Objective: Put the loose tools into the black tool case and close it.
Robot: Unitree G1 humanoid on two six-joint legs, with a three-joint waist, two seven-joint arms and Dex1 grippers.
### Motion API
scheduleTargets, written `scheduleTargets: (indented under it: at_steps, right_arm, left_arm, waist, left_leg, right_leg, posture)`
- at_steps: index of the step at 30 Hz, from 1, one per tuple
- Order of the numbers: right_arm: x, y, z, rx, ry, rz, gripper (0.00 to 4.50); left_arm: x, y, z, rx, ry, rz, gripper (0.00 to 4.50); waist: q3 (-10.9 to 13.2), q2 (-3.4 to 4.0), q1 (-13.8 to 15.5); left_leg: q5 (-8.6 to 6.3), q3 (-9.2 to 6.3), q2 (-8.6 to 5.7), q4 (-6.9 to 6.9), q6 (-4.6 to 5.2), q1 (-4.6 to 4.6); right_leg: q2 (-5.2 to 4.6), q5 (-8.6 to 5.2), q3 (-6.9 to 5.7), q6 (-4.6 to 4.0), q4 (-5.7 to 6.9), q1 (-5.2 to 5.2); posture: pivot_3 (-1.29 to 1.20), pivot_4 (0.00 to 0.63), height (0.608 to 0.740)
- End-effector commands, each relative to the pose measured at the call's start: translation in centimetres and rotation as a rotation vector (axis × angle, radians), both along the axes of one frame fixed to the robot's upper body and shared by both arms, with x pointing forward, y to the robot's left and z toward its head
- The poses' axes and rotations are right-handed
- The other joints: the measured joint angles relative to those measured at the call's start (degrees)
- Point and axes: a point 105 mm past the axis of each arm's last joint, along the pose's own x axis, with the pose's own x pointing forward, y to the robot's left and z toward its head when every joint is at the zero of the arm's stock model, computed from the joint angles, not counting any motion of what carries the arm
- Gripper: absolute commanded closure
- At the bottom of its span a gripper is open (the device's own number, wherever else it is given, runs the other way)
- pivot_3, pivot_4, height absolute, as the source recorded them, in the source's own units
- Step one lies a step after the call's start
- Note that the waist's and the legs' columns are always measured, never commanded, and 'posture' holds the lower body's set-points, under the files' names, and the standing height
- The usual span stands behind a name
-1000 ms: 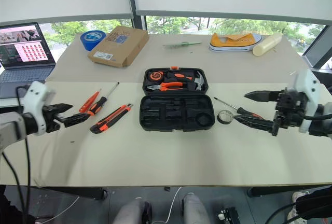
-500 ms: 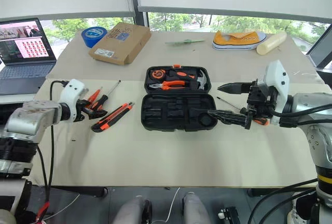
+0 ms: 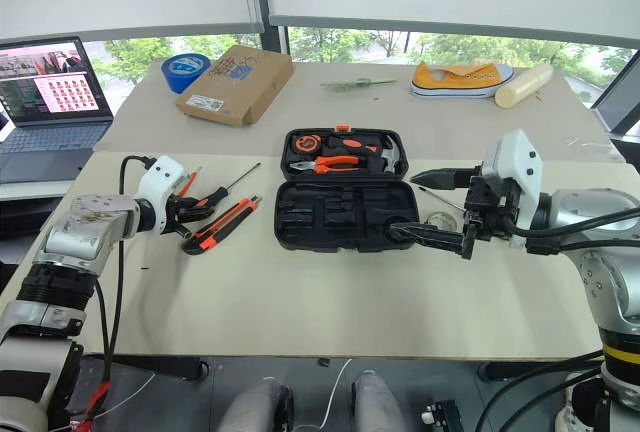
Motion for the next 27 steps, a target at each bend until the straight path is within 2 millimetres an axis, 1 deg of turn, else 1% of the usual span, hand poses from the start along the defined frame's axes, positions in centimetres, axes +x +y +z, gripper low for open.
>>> scheduleTargets:
  at_steps: [1,2,4,5,7,9,11,13,15,18,21,25,27]
  right_arm:
    - [-0.1,-0.5,0.4,-0.038,-0.04,-0.014,0.0]
    - [-0.1,-0.7,0.3,-0.048,-0.037,-0.02,0.0]
    - [0.0,-1.1,0.0,-0.066,-0.033,-0.035,0.0]
    - [0.2,-1.5,-0.2,-0.073,-0.028,-0.054,0.0]
    - [0.5,-2.1,-0.5,-0.082,-0.023,-0.079,0.0]
    - [0.8,-2.6,-0.8,-0.087,-0.017,-0.109,0.0]
    - [1.1,-3.0,-1.1,-0.088,-0.011,-0.135,0.0]
    - [1.3,-3.0,-1.2,-0.089,-0.015,-0.145,0.0]
    - [1.3,-3.0,-1.1,-0.085,-0.02,-0.146,0.0]
    - [1.3,-3.1,-1.0,-0.071,-0.021,-0.156,0.0]
    - [1.2,-3.2,-1.0,-0.07,-0.022,-0.166,0.0]
    - [0.7,-3.2,-1.2,-0.066,-0.02,-0.175,0.0]
    - [0.5,-3.3,-1.4,-0.065,-0.019,-0.181,0.0]
  left_arm:
    - [0.5,-2.4,5.8,-0.028,-0.254,-0.209,3.64]
    - [0.2,-3.5,7.1,-0.028,-0.306,-0.3,3.64]
    - [-0.4,-5.2,8.5,0.001,-0.357,-0.44,3.64]
    - [-0.5,-6.7,9.0,0.032,-0.373,-0.526,3.64]
    - [-0.5,-8.6,9.4,0.071,-0.385,-0.622,3.64]
    - [-0.5,-11.0,8.6,0.131,-0.373,-0.727,3.64]
    - [-0.2,-13.2,7.6,0.177,-0.363,-0.795,3.64]
    - [0.2,-14.5,6.8,0.2,-0.348,-0.818,3.64]
    - [0.4,-15.5,5.7,0.247,-0.337,-0.852,3.64]
    - [0.9,-16.0,4.6,0.308,-0.336,-0.859,3.64]
    - [1.5,-16.2,4.5,0.327,-0.353,-0.847,3.64]
    - [1.7,-16.0,4.9,0.324,-0.369,-0.859,3.64]
    - [1.8,-16.3,5.2,0.328,-0.371,-0.874,3.64]
  waist:
    - [0.0,-0.02,0.0]
    - [0.0,-0.02,0.1]
    - [0.0,-0.02,0.5]
    - [0.0,-0.02,0.7]
    - [0.0,-0.01,1.1]
    - [0.0,-0.01,1.2]
    - [0.0,0.0,1.2]
    - [0.0,-0.01,1.1]
    - [0.0,-0.02,0.7]
    - [0.0,-0.02,0.1]
    - [0.0,-0.03,0.2]
    - [0.0,-0.02,0.5]
    - [0.0,-0.03,0.6]
  left_leg:
    - [0.0,-0.03,0.0,0.02,0.0,-0.03]
    - [0.0,-0.05,0.0,0.03,0.0,-0.05]
    - [0.0,-0.05,-0.01,0.08,0.0,-0.12]
    - [0.0,-0.03,-0.02,0.12,0.0,-0.15]
    - [0.0,-0.02,-0.06,0.2,0.0,-0.22]
    - [-0.01,0.0,-0.14,0.3,0.02,-0.25]
    - [-0.03,0.0,-0.17,0.34,0.05,-0.24]
    - [-0.03,-0.01,-0.17,0.37,0.07,-0.25]
    - [-0.03,-0.03,-0.17,0.41,0.09,-0.32]
    - [-0.04,-0.13,-0.16,0.39,0.11,-0.35]
    - [-0.04,-0.27,-0.16,0.38,0.11,-0.36]
    - [-0.11,-0.48,-0.17,0.38,0.23,-0.4]
    - [-0.14,-0.61,-0.18,0.39,0.28,-0.45]
  right_leg:
    - [0.0,0.0,-0.01,0.0,-0.01,-0.02]
    - [0.0,0.0,-0.02,0.0,-0.01,-0.02]
    - [-0.01,0.01,-0.06,0.01,-0.02,-0.03]
    - [-0.02,0.01,-0.08,0.02,-0.04,-0.03]
    - [-0.02,0.03,-0.11,0.05,-0.07,-0.02]
    - [-0.05,0.05,-0.1,0.1,-0.07,0.02]
    - [-0.05,0.06,-0.09,0.14,-0.09,0.06]
    - [-0.05,0.05,-0.07,0.15,-0.09,0.07]
    - [-0.03,0.06,-0.07,0.16,-0.09,0.0]
    - [0.03,0.06,-0.03,0.16,-0.08,-0.07]
    - [0.04,0.06,-0.06,0.16,-0.07,-0.07]
    - [0.02,0.03,-0.07,0.2,-0.02,-0.06]
    - [0.01,0.03,-0.07,0.21,0.11,-0.07]
  posture:
    - [0.0,0.15,0.735]
    - [0.0,0.15,0.735]
    - [0.0,0.15,0.735]
    - [0.0,0.15,0.735]
    - [0.0,0.15,0.735]
    - [0.0,0.15,0.735]
    - [0.0,0.15,0.735]
    - [0.0,0.15,0.735]
    - [0.0,0.15,0.735]
    - [0.0,0.15,0.735]
    - [0.0,0.15,0.735]
    - [0.0,0.15,0.735]
    - [0.0,0.15,0.735]
